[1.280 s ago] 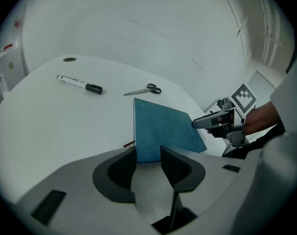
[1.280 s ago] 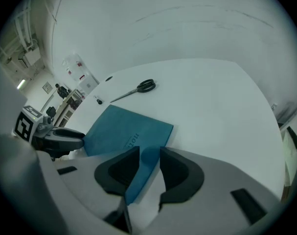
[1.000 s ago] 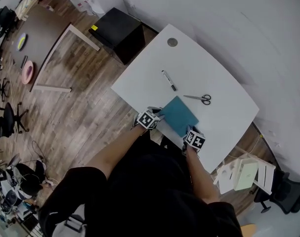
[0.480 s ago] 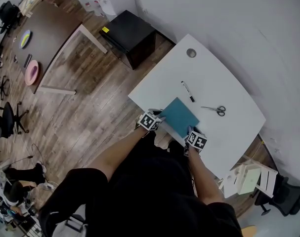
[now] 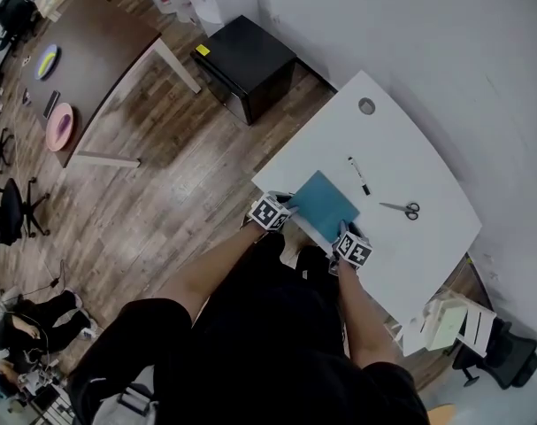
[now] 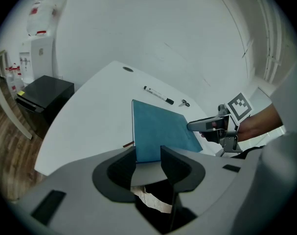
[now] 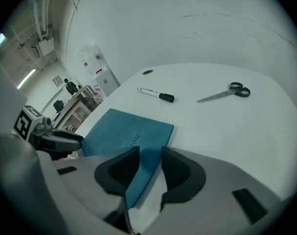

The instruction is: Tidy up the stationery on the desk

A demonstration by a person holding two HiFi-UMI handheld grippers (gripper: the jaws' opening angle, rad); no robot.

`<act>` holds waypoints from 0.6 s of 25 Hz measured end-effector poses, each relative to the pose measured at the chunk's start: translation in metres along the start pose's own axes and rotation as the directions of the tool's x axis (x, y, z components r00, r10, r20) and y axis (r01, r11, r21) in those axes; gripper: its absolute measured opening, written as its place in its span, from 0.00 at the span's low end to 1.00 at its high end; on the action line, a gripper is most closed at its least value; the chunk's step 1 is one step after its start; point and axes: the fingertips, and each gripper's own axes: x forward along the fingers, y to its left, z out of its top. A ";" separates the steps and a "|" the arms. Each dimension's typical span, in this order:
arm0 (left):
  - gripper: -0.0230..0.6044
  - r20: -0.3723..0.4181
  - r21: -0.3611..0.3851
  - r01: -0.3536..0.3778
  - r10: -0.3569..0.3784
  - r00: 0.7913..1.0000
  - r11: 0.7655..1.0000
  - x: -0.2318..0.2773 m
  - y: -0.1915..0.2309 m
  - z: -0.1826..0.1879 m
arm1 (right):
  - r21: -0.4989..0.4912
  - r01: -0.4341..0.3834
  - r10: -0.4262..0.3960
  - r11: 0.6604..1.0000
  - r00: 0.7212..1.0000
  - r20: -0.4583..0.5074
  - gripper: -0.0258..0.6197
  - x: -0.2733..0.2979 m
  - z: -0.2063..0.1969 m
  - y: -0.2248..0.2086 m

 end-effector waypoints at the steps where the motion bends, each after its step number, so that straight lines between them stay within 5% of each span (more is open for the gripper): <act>1: 0.29 -0.001 -0.001 -0.005 0.005 1.000 1.000 -0.001 0.006 -0.001 | -0.006 -0.005 0.005 1.000 1.000 -0.002 0.25 0.003 0.002 0.005; 10: 0.29 -0.022 -0.036 -0.035 0.034 0.999 0.999 -0.011 0.035 -0.006 | -0.097 -0.050 0.047 0.994 0.998 -0.039 0.25 0.030 0.028 0.032; 15: 0.29 -0.068 -0.029 -0.068 0.066 0.996 0.997 -0.017 0.050 -0.001 | -0.030 -0.092 0.090 0.995 0.995 -0.050 0.25 0.042 0.040 0.042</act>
